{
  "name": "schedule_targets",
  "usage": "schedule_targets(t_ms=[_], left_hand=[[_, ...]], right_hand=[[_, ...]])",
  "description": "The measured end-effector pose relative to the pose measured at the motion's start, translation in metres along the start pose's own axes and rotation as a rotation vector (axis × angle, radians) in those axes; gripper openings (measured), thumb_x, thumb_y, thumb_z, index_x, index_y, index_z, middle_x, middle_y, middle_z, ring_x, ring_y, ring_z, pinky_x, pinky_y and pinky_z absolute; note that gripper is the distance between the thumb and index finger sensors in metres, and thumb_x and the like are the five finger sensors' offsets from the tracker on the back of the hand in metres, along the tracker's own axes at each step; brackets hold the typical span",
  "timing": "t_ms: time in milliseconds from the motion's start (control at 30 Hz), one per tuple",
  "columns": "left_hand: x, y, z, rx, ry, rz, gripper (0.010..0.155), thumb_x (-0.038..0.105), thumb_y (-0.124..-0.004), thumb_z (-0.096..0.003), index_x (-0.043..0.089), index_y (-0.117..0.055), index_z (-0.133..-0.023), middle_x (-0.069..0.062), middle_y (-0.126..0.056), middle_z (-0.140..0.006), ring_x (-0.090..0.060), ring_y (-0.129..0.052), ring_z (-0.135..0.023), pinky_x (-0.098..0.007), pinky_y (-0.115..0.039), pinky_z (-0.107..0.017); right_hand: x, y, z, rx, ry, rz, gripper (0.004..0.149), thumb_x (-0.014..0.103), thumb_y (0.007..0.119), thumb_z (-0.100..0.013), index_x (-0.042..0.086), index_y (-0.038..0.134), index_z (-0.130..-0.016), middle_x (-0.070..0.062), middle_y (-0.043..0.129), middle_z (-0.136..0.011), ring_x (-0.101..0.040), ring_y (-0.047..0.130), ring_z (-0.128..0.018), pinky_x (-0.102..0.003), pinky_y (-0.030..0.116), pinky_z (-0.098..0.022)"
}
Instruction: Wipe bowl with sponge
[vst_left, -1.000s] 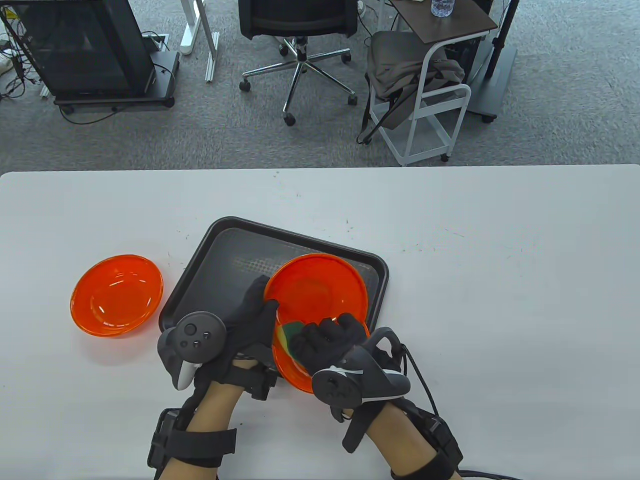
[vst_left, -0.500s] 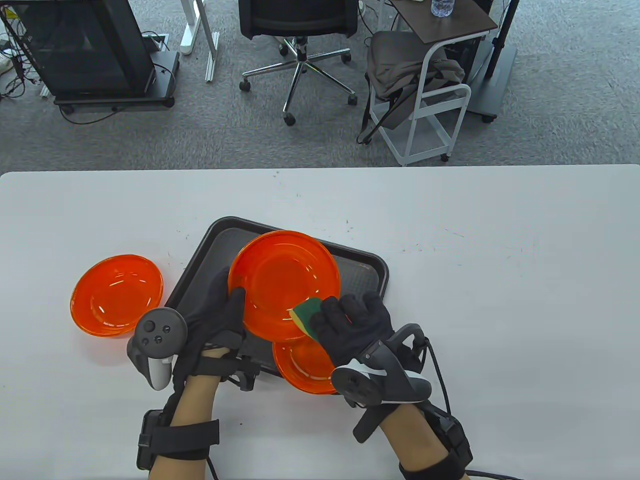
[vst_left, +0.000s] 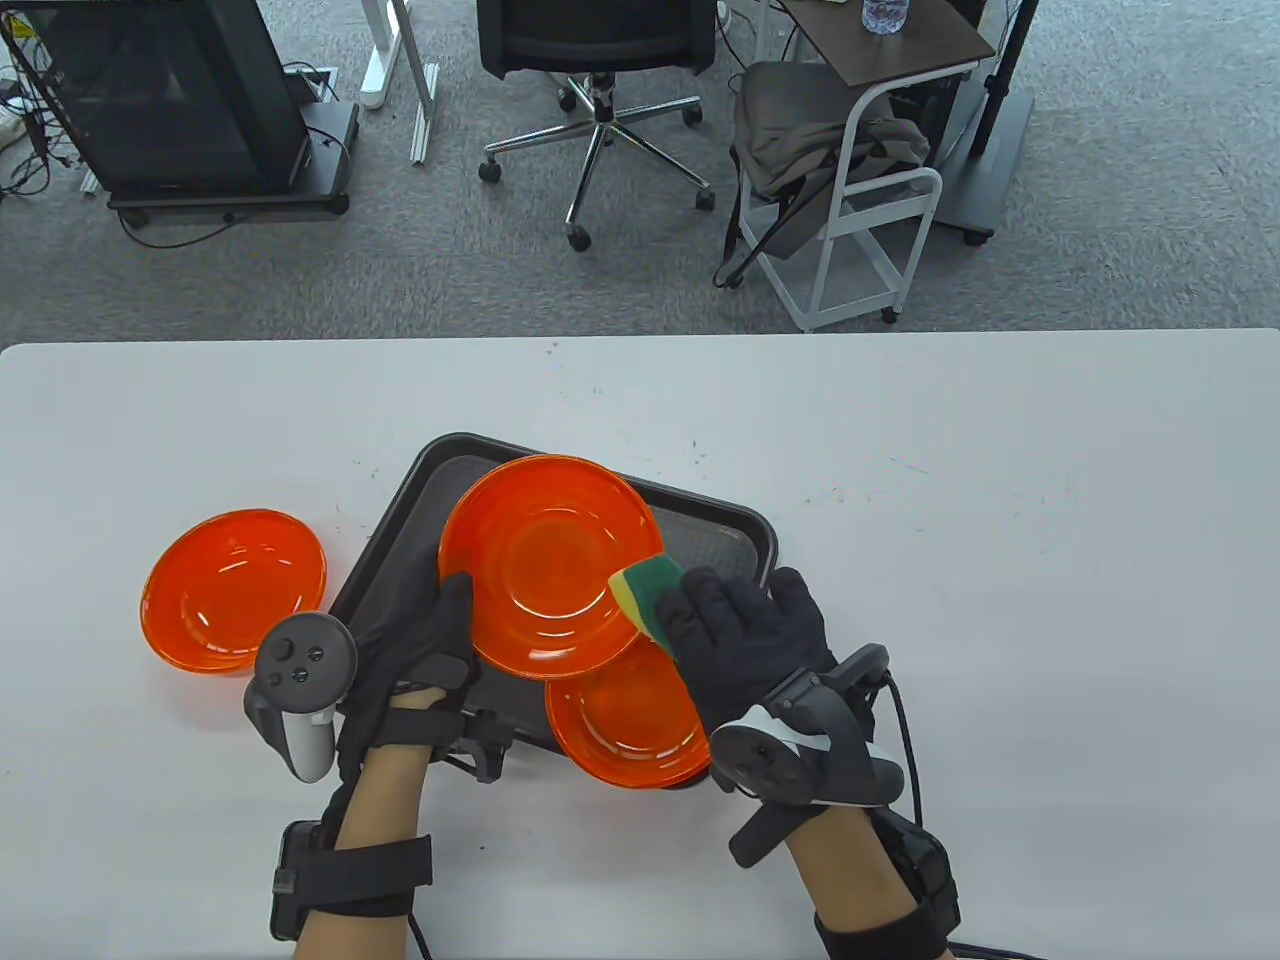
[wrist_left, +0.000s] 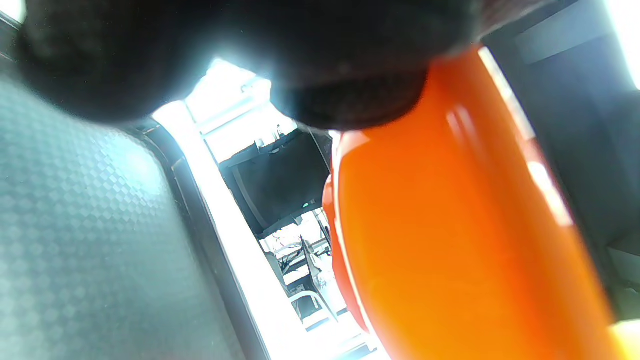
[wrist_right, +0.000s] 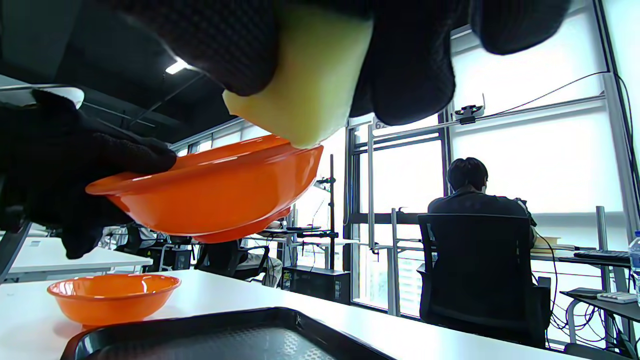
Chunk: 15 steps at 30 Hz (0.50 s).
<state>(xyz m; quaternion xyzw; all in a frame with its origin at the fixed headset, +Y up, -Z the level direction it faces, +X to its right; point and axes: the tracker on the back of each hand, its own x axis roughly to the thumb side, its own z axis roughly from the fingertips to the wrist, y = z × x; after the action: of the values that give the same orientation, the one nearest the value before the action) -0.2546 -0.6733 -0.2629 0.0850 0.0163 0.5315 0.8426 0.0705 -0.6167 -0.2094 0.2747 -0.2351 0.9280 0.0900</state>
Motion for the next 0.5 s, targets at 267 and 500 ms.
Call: schedule_targets(t_ms=[267,500], left_hand=[[-0.006,0.002,-0.001,-0.024,0.032,0.134,0.056,0.046,-0.072,-0.0542,0.014,-0.068,-0.1,-0.003,-0.098,-0.041,-0.004,-0.096,-0.006,-0.031,-0.093,-0.014],[-0.013,-0.002,-0.003,-0.076,0.084,0.206,0.057,0.048,-0.08,-0.0535,0.013,-0.073,-0.097,0.001,-0.1,-0.036,-0.002,-0.095,-0.001,-0.031,-0.093,-0.011]], right_hand=[[-0.03,0.006,0.007,-0.047,0.143,-0.352,0.049,0.032,0.078,-0.054,0.014,0.062,-0.097,-0.022,0.081,-0.095,-0.042,0.092,-0.072,-0.069,0.065,-0.056],[-0.038,0.029,0.007,-0.045,0.125,-0.834,0.051,0.03,0.079,-0.055,0.011,0.06,-0.097,-0.025,0.079,-0.094,-0.041,0.094,-0.068,-0.069,0.066,-0.055]])
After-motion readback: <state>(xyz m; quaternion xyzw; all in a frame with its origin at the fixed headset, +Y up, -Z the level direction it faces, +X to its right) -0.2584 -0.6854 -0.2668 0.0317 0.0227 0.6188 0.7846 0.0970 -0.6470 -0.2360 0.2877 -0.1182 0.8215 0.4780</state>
